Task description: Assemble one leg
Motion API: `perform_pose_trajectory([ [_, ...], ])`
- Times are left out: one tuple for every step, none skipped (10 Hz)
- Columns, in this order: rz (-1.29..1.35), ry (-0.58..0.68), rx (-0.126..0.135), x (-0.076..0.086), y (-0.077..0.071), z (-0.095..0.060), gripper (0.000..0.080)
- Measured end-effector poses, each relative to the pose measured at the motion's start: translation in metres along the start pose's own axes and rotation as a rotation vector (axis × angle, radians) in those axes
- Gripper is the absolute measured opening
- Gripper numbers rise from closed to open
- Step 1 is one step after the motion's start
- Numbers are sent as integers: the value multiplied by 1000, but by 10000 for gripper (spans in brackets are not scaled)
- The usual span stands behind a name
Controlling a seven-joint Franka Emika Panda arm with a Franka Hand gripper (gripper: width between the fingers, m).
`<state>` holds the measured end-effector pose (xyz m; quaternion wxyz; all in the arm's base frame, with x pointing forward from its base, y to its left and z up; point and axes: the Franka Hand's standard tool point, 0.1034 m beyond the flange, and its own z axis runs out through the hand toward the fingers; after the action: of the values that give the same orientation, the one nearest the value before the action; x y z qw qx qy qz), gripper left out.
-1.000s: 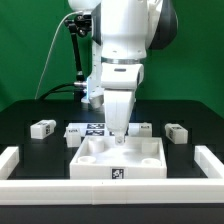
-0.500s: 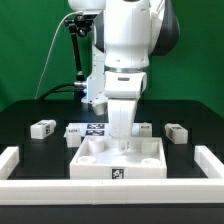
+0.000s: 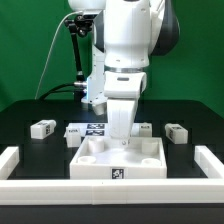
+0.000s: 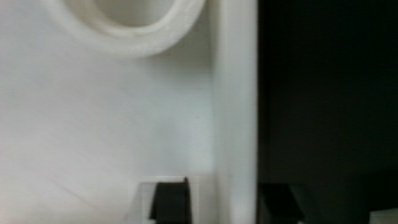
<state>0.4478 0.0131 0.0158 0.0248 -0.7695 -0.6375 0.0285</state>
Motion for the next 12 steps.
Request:
perform_pose_trajectory([
  [0,1,-3,0,1,0,61],
  [0,1,-4,0,1,-1,58],
  [0,1,-5,0,1,-1,58],
  [0,1,-5,0,1,-1,58],
  [0,1,-5,0,1,-1,58],
  [0,1,-5,0,1,-1,58],
  [0,1,-5,0,1,-1,58],
  [-34,0,-8,1,3,-1,58],
  [-84,-2,-15,3,9,-1,58],
  [-109,-3,-21,7,13,-1,58],
  [-112,-3,-29,11,15,-1,58],
  [-110,-1,-34,13,15,-2,58],
])
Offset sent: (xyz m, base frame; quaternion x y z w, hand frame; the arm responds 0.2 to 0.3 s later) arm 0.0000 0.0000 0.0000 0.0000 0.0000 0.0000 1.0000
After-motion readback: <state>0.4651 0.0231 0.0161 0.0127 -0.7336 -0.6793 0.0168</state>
